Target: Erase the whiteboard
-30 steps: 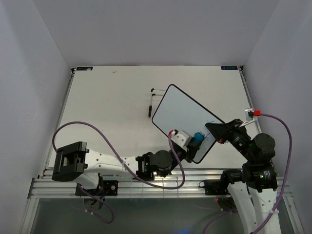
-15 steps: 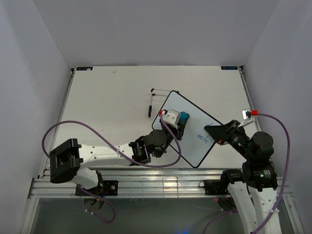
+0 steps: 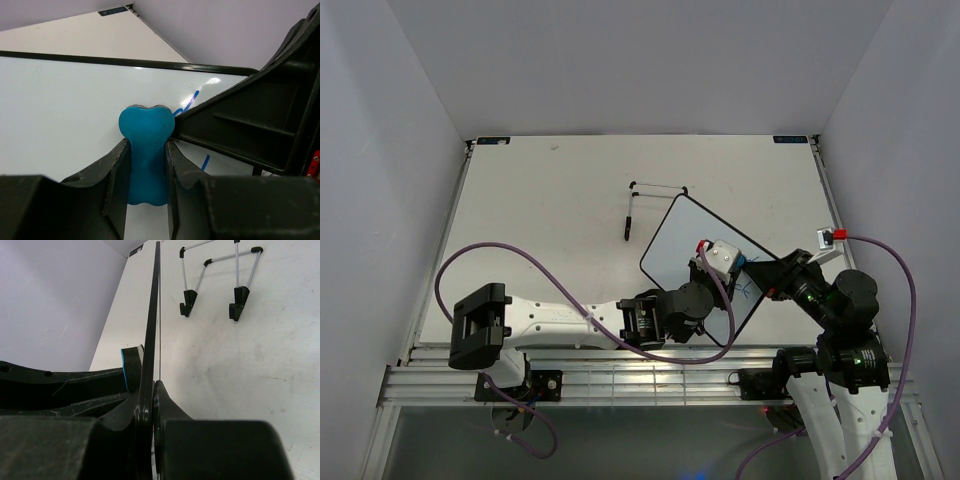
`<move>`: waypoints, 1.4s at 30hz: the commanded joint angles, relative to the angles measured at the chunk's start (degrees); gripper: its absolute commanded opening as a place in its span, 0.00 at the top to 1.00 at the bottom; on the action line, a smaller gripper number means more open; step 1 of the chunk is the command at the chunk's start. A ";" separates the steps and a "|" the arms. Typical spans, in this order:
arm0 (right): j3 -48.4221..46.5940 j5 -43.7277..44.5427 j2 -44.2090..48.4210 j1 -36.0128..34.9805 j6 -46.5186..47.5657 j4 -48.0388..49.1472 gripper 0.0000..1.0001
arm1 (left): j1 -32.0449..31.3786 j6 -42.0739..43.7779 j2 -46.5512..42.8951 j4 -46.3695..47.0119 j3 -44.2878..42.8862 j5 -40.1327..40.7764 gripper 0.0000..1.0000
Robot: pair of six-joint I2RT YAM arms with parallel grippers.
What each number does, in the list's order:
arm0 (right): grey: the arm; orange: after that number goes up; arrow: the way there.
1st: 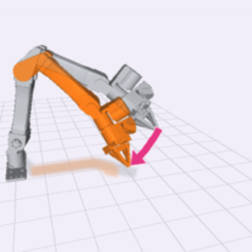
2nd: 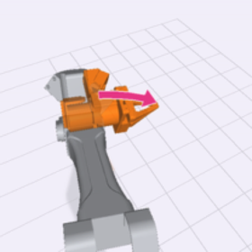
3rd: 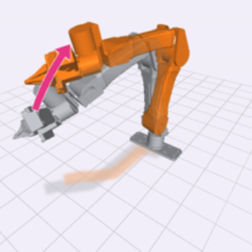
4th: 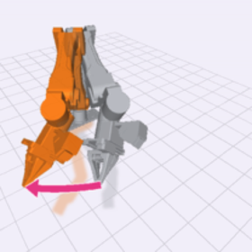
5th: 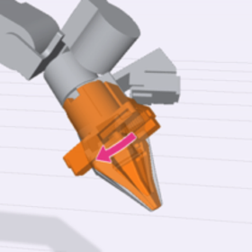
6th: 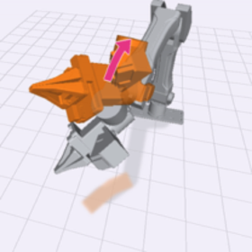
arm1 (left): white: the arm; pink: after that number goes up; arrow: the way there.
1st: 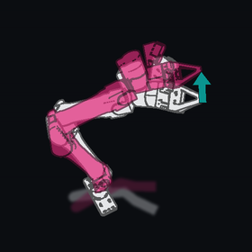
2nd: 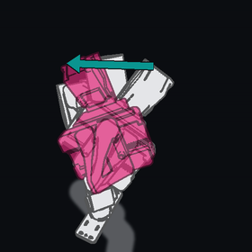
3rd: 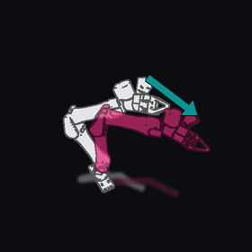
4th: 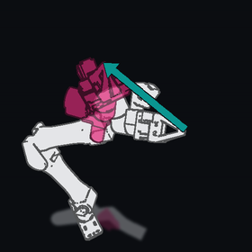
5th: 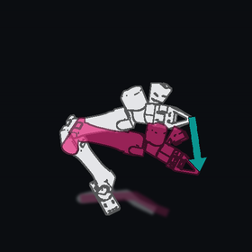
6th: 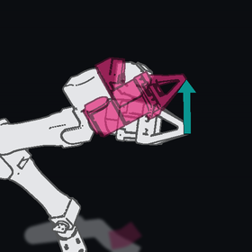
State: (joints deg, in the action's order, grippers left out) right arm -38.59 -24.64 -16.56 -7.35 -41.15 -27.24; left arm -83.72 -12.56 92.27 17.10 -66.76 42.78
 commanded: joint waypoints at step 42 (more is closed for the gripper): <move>0.00 -9.46 1.88 -1.70 -4.12 18.19 0.92 | -5.66 -10.30 4.23 -14.29 -7.68 -9.83 1.00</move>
State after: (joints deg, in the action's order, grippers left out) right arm -36.84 -24.56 -16.67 -7.88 -37.39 -23.62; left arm -88.73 -24.51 93.73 3.25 -72.64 40.62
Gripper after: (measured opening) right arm 0.089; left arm 0.387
